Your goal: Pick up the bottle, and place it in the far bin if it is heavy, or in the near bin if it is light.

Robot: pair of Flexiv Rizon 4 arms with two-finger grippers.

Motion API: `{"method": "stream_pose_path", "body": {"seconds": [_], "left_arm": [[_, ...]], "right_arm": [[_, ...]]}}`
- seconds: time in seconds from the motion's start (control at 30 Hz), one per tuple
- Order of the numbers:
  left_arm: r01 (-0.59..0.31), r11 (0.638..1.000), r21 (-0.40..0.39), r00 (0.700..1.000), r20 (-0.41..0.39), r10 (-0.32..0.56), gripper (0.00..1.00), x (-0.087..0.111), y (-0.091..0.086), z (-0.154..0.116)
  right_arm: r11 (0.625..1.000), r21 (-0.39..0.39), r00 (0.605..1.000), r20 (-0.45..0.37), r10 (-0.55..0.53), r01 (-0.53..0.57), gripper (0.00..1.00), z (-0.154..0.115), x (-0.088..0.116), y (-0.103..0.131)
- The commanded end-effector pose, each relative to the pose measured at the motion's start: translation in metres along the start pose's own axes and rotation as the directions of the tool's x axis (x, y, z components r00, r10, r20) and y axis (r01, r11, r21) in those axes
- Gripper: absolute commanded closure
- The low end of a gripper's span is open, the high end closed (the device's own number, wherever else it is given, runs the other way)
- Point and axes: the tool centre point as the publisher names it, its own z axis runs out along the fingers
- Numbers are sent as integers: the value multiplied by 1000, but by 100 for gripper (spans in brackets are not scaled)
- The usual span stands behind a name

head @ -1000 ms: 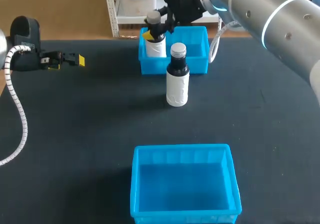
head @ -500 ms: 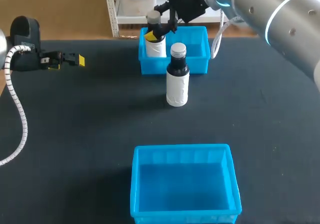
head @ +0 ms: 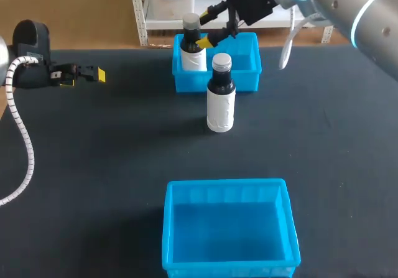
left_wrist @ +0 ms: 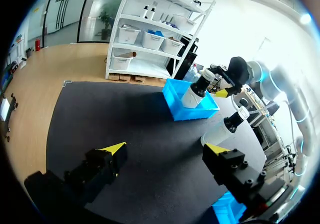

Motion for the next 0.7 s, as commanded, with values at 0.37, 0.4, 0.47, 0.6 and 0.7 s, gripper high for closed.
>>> {"method": "stream_pose_path", "body": {"seconds": [0.37, 0.4, 0.47, 0.6, 0.7], "left_arm": [[0, 1000, 0, 1000, 0, 0, 0, 0, 0, 0], [0, 1000, 0, 1000, 0, 0, 0, 0, 0, 0], [0, 1000, 0, 1000, 0, 0, 0, 0, 0, 0], [0, 1000, 0, 1000, 0, 0, 0, 0, 0, 0], [0, 1000, 0, 1000, 0, 0, 0, 0, 0, 0]], "right_arm": [[948, -316, 998, 33, 46, -33, 0, -55, 24, 2], [949, -312, 998, 36, 49, -35, 0, -59, 26, 2], [954, -296, 998, 41, 53, -39, 0, -68, 29, 3], [964, -261, 997, 45, 65, -51, 0, -87, 36, 6], [971, -231, 996, 43, 74, -62, 0, -103, 42, 9]]}}
